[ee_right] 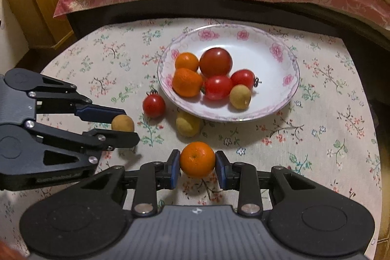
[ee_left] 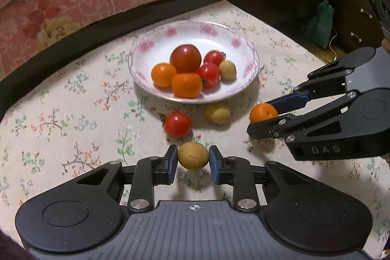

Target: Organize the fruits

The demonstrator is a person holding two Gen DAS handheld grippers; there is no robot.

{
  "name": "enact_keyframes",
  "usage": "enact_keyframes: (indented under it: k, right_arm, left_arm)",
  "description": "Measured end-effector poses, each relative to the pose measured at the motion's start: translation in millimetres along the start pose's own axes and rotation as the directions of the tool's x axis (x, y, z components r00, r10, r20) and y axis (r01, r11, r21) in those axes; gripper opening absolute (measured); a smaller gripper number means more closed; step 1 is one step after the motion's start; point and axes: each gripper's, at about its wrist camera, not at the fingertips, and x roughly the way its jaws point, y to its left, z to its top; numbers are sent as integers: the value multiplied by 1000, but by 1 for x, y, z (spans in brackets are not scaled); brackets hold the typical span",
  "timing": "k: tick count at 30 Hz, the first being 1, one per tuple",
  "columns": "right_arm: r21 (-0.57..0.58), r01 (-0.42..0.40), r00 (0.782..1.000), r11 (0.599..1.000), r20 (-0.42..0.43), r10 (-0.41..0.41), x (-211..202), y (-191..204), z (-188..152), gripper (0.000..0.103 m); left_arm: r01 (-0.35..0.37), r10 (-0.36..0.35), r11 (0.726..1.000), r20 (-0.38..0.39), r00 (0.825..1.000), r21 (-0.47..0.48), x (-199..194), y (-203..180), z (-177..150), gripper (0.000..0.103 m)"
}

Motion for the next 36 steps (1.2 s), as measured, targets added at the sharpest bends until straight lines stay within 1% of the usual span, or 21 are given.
enact_keyframes:
  k: [9, 13, 21, 28, 36]
  right_arm:
    - [27, -7, 999, 1000, 50, 5, -10, 0, 12, 31]
    - [46, 1, 998, 999, 66, -4, -12, -6, 17, 31]
    - [93, 17, 993, 996, 115, -28, -15, -21, 35, 31]
    - [131, 49, 988, 990, 139, -67, -8, -34, 51, 31]
    - [192, 64, 984, 979, 151, -93, 2, -51, 63, 31]
  left_arm:
    - [-5, 5, 1000, 50, 999, -7, -5, -3, 20, 35]
    - [-2, 3, 1000, 66, 998, -15, -3, -3, 28, 35]
    - [-24, 27, 999, 111, 993, -34, 1, 2, 52, 35]
    - [-32, 37, 999, 132, 991, -37, 12, 6, 70, 34]
    - [-32, 36, 999, 156, 987, -29, 27, 12, 88, 34]
